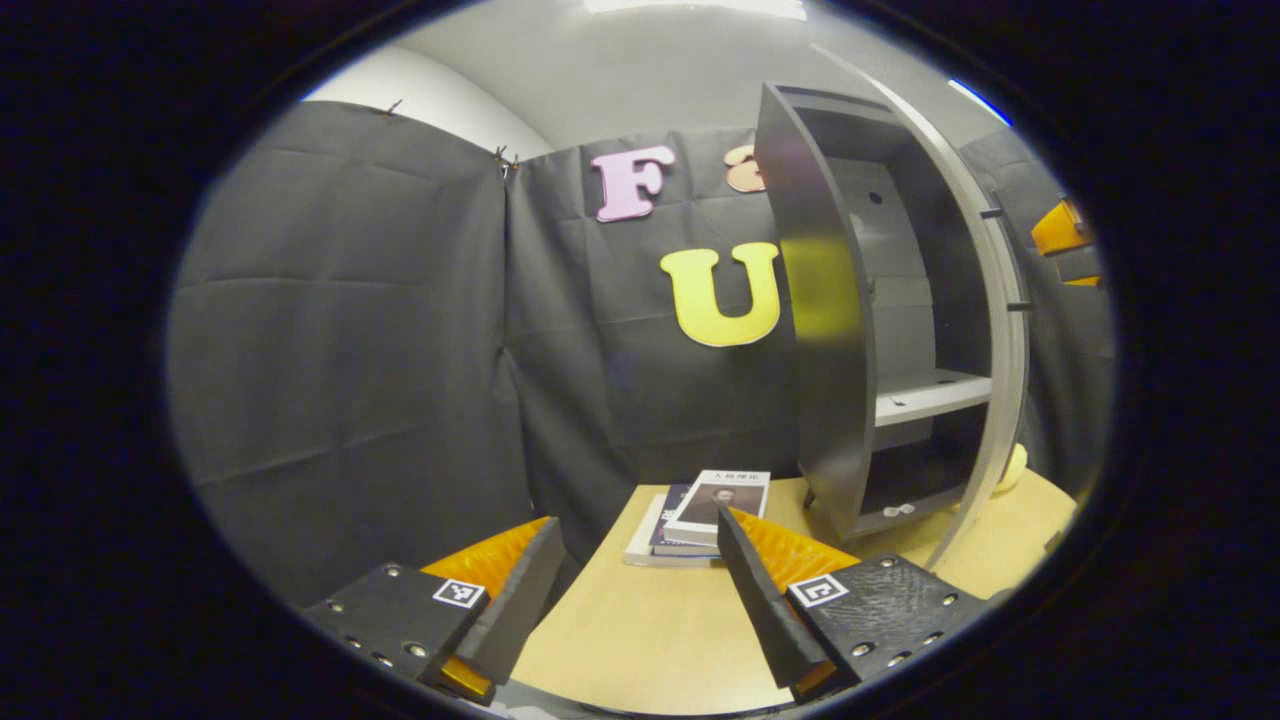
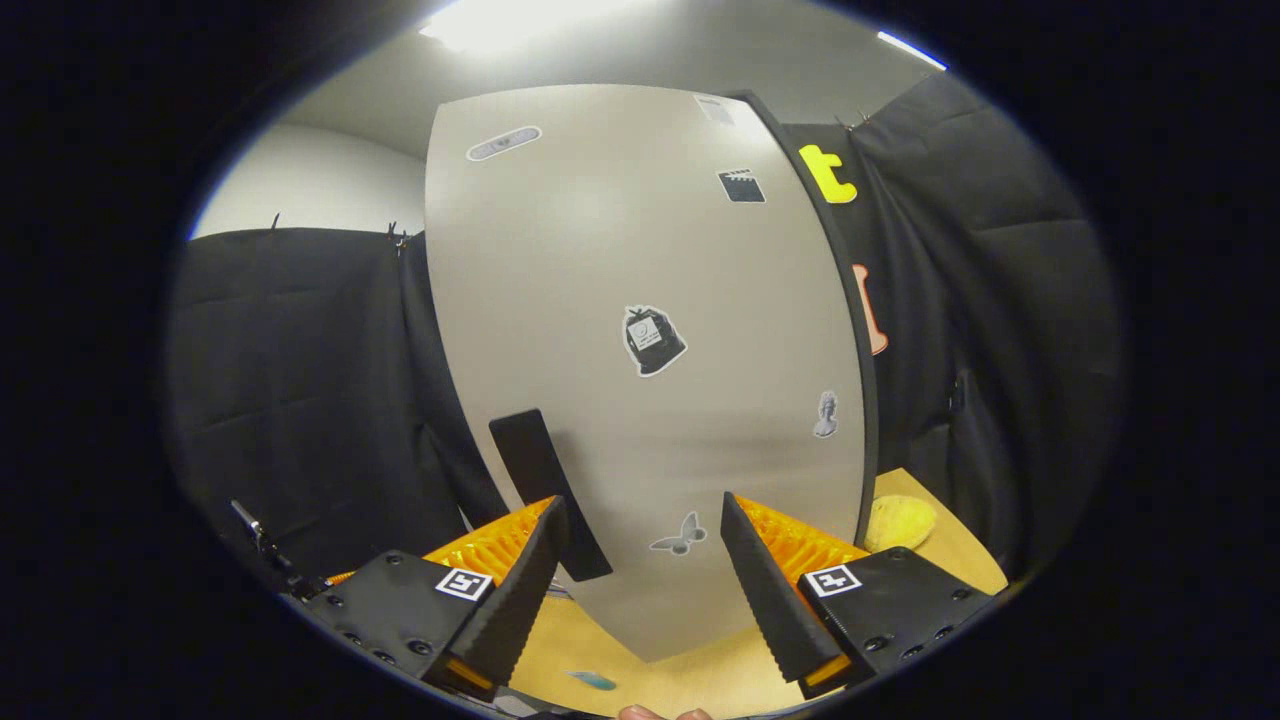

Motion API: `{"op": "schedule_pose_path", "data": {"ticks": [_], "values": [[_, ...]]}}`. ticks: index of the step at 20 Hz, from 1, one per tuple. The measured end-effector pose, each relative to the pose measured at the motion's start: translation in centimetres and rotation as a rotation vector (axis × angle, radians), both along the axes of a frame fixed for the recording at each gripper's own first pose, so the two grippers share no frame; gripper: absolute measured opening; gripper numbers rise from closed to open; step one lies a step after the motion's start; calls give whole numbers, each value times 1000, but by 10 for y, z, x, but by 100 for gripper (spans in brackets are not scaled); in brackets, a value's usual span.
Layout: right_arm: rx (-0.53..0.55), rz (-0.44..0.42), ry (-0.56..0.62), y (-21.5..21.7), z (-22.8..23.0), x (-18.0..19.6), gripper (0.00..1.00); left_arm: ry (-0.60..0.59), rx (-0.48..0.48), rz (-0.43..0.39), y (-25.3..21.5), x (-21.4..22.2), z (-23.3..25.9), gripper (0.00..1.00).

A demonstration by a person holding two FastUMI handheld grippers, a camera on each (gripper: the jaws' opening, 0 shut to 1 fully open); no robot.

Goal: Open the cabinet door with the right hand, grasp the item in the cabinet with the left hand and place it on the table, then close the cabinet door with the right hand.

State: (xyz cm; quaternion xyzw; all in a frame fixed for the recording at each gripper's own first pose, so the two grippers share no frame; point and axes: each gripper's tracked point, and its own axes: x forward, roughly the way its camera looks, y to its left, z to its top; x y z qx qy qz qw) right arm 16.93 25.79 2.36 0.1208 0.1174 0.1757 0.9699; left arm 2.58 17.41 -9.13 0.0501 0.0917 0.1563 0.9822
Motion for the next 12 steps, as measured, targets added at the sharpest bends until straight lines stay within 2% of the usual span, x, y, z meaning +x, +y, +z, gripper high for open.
{"op": "schedule_pose_path", "data": {"ticks": [3,6,8,12], "values": [[-53,-33,1,-11,-6,-3,97,15,-19,-41,-7,16,-4,92],[-104,-105,22,-38,-18,-5,98,5,-38,-97,-31,38,6,94],[-106,-151,24,-62,-20,-11,98,-18,-38,-138,-49,52,20,94],[-113,-255,-16,-126,-11,-20,98,-73,-17,-156,-86,69,55,92]]}}
